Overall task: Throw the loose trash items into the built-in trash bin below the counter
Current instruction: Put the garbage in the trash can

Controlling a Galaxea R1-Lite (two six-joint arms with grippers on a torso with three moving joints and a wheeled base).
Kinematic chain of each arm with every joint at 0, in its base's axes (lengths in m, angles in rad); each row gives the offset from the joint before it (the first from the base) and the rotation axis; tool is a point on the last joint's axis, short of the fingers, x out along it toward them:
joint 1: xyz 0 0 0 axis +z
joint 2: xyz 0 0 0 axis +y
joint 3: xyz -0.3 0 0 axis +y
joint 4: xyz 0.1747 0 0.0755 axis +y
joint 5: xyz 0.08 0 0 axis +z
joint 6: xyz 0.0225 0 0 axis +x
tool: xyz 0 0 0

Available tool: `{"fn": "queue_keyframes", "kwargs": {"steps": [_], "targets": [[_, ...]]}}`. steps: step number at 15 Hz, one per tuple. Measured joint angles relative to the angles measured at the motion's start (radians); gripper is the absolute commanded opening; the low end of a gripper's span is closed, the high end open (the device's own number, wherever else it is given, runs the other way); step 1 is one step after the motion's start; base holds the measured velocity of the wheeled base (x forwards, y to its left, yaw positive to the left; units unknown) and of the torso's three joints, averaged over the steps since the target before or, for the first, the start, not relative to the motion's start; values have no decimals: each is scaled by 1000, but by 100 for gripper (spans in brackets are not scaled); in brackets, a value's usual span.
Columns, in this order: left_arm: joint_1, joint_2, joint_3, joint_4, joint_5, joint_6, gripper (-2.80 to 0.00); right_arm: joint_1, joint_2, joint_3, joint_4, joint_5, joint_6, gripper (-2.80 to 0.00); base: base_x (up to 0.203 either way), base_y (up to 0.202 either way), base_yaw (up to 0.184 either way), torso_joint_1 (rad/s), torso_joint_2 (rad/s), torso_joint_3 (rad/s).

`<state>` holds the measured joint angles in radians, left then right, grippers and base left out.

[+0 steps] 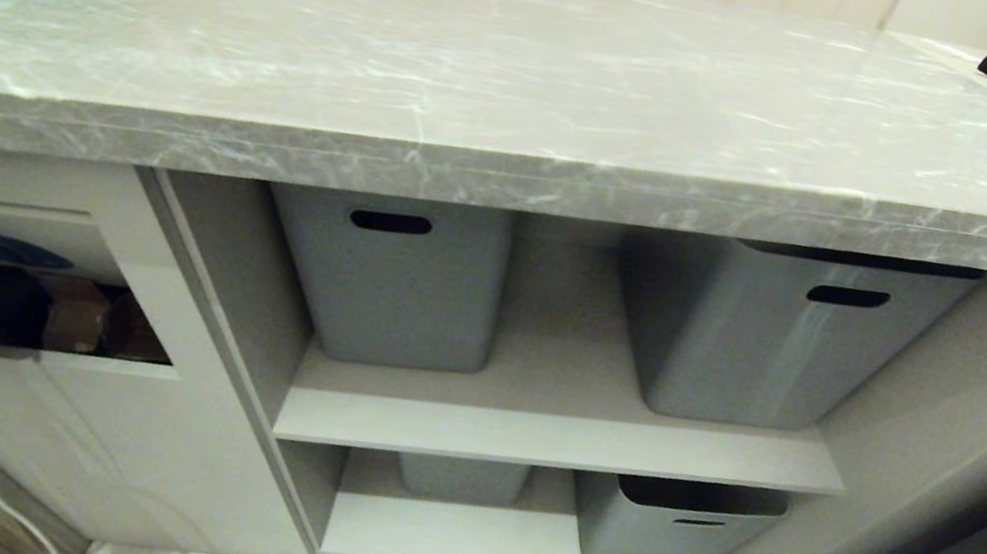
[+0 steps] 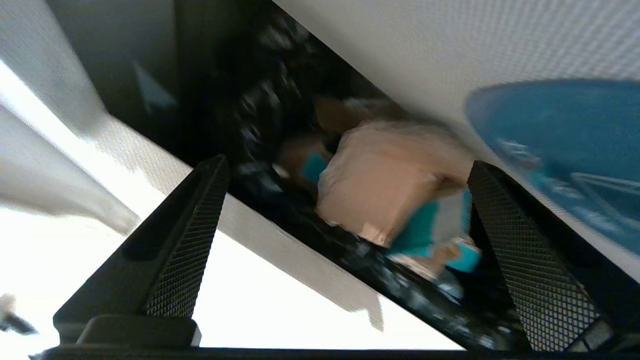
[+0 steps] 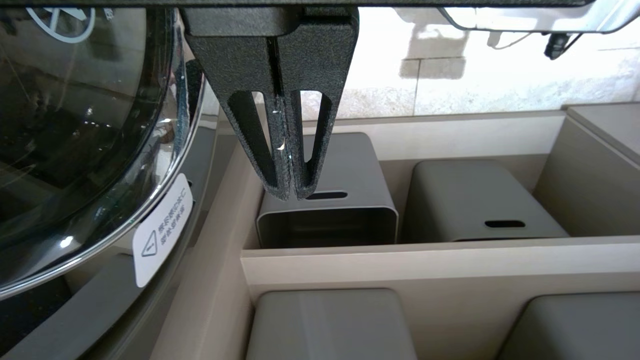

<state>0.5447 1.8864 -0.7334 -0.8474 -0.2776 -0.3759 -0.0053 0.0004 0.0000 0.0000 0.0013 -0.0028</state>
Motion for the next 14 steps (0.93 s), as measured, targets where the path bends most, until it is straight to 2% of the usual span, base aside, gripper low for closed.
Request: {"fn": "queue_keyframes", "kwargs": {"steps": [2,3,7,9,12,14], "targets": [[-4,0,-2,-41,0,18,0,0,0,0,0,0,0,-280,0,0,0,0,0,0],[-5,1,-3,-70,1,47,0,0,0,0,0,0,0,-280,0,0,0,0,0,0],[-20,3,10,-224,-2,181,0,0,0,0,0,0,0,-280,0,0,0,0,0,0],[-34,-4,40,-317,-33,270,0,-4,0,0,-2,0,0,-280,0,0,0,0,0,0],[-46,-27,128,-330,-56,296,0,-3,0,-1,0,1,0,-280,0,0,0,0,0,0],[-44,-48,232,-324,-53,321,0,0,0,0,0,0,0,-280,0,0,0,0,0,0]]}}
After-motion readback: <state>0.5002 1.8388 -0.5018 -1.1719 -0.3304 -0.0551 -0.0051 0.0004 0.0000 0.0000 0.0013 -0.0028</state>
